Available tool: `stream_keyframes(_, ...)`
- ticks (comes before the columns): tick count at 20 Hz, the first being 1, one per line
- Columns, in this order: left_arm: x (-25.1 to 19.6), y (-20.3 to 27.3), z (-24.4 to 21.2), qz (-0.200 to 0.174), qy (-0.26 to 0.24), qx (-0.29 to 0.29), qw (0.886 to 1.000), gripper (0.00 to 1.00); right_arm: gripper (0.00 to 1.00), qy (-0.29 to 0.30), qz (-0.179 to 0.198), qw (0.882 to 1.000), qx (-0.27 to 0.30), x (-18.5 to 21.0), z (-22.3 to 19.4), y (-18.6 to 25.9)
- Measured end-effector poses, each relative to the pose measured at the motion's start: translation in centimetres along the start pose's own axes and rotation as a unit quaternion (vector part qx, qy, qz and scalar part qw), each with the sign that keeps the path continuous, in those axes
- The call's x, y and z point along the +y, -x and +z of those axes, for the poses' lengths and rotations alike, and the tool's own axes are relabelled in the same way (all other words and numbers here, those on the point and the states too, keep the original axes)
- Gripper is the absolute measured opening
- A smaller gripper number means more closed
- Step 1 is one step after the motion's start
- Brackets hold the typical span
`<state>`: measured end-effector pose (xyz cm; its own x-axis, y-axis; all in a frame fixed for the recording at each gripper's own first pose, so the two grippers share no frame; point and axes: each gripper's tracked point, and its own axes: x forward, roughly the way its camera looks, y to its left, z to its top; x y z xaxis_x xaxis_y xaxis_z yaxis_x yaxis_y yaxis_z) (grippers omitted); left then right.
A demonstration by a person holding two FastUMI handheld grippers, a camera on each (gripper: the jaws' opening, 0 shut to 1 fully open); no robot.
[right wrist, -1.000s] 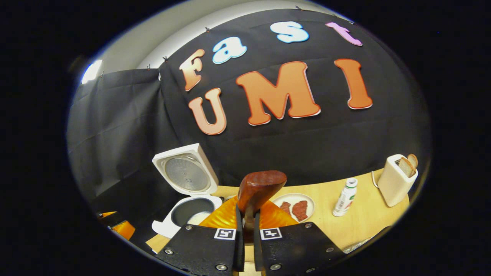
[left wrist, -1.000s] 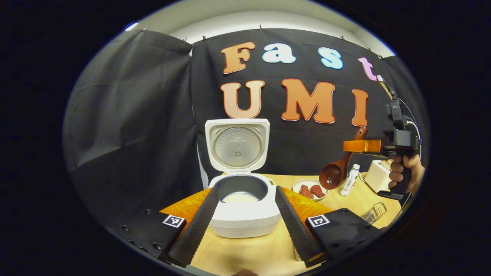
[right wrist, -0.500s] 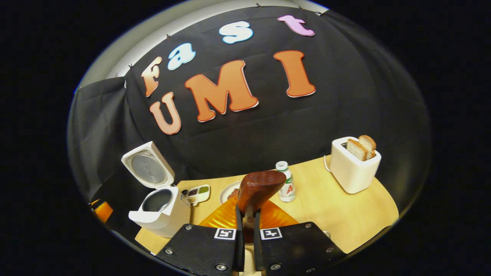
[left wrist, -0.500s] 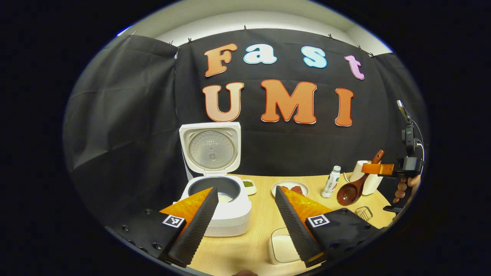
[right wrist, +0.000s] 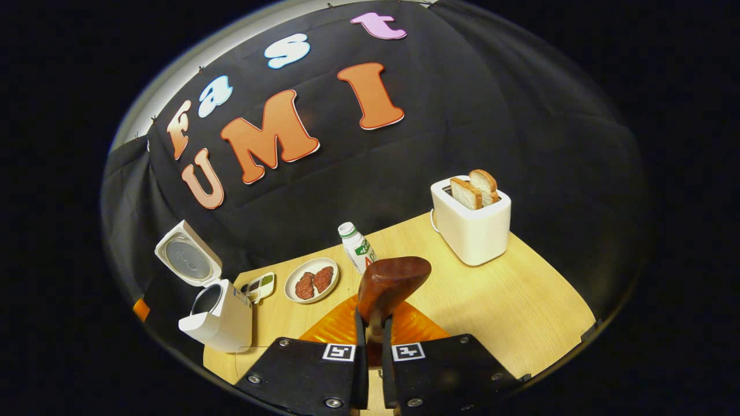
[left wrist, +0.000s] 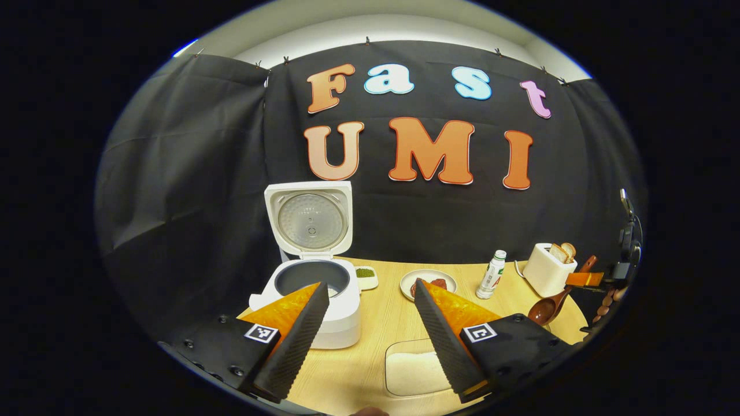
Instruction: Close the left gripper, press the button to open the rice cooker; take a wooden spoon from the chopstick holder with the right hand, scoop a spoonful of rice and pour it into the rice cooker, then put the wooden spoon back into the chopstick holder.
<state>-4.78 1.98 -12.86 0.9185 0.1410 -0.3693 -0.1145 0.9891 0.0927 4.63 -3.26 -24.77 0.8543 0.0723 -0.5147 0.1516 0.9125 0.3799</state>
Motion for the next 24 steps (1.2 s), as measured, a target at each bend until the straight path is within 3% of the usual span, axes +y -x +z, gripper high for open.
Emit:
stream_keyframes(6, -0.2, 1.7, 0.5, 0.036, -0.007, -0.005, 0.999, 1.0, 0.09, -0.013, -0.009, 1.0, 0.017, -2.9, -2.4, -1.4)
stream_keyframes(16, 1.3, 3.4, 1.8, 0.081, -0.018, -0.01, 0.997, 1.0, 0.13, -0.044, 0.012, 0.998, 0.048, -3.4, -6.7, -2.7)
stream_keyframes(20, 4.2, 1.0, 4.3, 0.076, -0.015, -0.024, 0.997, 1.0, 0.12, -0.069, -0.008, 0.997, 0.045, -4.1, -7.1, -3.4)
stream_keyframes(24, 8.7, -3.0, 8.1, 0.071, 0.005, -0.036, 0.997, 1.0, 0.2, -0.083, -0.028, 0.994, 0.063, -4.4, -7.7, -3.2)
